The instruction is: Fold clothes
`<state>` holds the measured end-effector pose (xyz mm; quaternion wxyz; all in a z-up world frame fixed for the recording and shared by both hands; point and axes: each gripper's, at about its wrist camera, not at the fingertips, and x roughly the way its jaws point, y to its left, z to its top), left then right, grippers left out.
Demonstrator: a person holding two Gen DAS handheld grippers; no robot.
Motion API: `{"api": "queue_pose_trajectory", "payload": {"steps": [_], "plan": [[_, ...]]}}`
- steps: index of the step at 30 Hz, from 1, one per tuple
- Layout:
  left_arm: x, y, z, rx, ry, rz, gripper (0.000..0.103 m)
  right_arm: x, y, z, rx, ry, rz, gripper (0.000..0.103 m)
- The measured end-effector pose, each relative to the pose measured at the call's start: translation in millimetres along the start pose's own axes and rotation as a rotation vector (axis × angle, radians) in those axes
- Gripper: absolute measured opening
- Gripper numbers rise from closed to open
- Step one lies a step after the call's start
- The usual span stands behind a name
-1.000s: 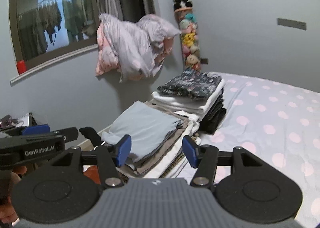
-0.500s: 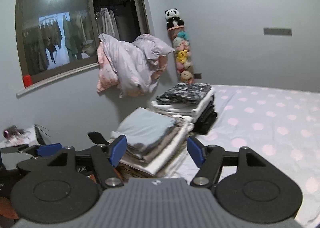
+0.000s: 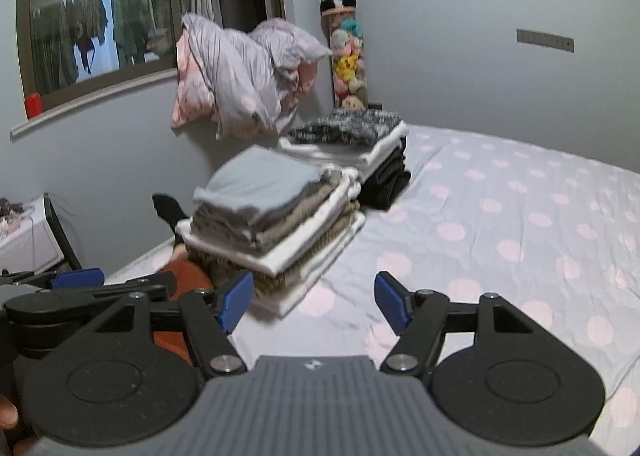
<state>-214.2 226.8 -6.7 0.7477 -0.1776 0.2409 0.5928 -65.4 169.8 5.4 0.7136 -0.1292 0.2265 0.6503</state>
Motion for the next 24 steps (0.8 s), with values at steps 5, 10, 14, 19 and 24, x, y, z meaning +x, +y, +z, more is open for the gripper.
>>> {"api": "queue_pose_trajectory", "payload": {"steps": [5,10,14,19,24], "plan": [[0.0,-3.4,-7.8,0.023,0.014,-0.016,0.087,7.4,2.0,-6.0,-0.007,0.033,0.001,0.07],[-2.6,-2.6,-10.6,0.021,0.012,-0.013,0.087,5.8,8.3,-5.7,-0.019,0.028,0.002,0.07],[-4.9,-0.6,-12.0,0.016,0.011,-0.012,0.087,5.0,11.0,-6.2,-0.024,0.025,0.0,0.07],[-2.5,-2.1,-9.9,0.013,0.02,-0.014,0.087,6.0,11.3,-6.8,-0.027,0.029,-0.003,0.07],[-1.6,-2.7,-9.4,0.016,0.024,-0.009,0.087,6.6,11.3,-7.4,-0.025,0.035,-0.007,0.07]]}}
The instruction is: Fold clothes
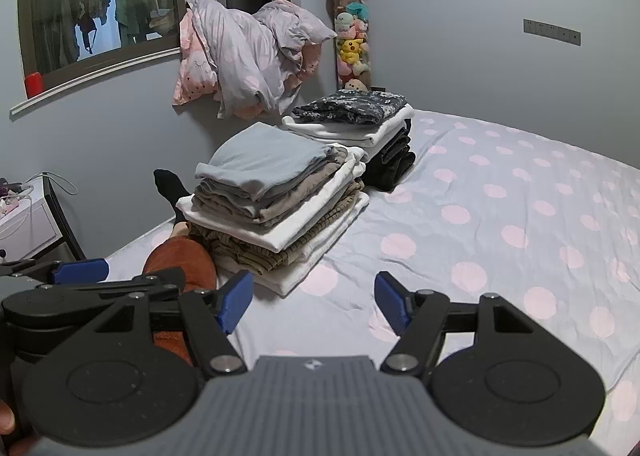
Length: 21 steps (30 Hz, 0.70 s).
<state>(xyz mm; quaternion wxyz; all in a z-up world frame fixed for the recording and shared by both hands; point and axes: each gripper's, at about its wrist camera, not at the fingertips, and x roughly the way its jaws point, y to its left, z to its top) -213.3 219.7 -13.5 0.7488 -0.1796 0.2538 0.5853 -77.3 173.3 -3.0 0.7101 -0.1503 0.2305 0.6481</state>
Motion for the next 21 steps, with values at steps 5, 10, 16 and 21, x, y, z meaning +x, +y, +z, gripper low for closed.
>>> {"api": "queue_pose_trajectory", "payload": {"steps": [5,10,16,21], "plan": [[-0.1,-0.2,0.1,0.001,0.001,-0.002,0.087,-0.7,-0.3,-0.1,0.002,0.002,-0.002,0.07],[0.5,-0.4,0.7,0.001,0.004,0.001,0.087,-0.4,-1.8,-0.6,0.008,0.006,0.0,0.07],[-0.9,-1.9,-0.7,0.004,0.004,0.002,0.087,-1.2,-2.1,-0.7,0.013,0.009,-0.002,0.07],[-1.4,-1.8,-0.6,0.005,0.001,0.003,0.087,-1.6,-2.0,-0.8,0.015,0.008,-0.002,0.07]]}}
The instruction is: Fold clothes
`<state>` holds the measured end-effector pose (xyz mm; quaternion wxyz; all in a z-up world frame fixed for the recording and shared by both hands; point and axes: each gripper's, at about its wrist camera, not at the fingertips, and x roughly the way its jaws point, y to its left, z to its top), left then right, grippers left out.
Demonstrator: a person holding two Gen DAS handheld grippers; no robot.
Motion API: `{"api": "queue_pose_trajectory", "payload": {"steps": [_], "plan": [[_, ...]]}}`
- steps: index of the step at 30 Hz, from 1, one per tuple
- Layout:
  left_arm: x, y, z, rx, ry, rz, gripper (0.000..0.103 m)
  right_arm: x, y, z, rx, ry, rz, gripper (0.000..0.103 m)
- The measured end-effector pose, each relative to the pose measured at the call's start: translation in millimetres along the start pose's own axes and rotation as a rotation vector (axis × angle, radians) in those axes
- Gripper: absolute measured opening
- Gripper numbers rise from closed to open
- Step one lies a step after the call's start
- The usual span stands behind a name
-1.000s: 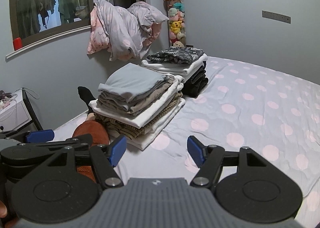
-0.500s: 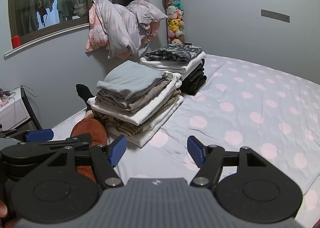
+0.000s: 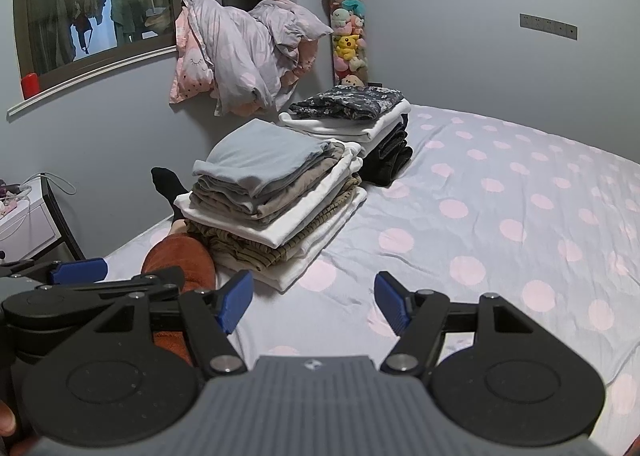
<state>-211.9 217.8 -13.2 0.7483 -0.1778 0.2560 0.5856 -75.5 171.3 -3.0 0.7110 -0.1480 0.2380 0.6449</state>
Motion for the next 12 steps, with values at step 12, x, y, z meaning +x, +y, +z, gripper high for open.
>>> {"api": "queue_pose_trajectory", "payload": {"steps": [12], "plan": [[-0.7,0.9,-1.3,-0.007,-0.001,-0.007,0.086,0.2,1.0,-0.8,0.001,-0.001,-0.003,0.07]]}}
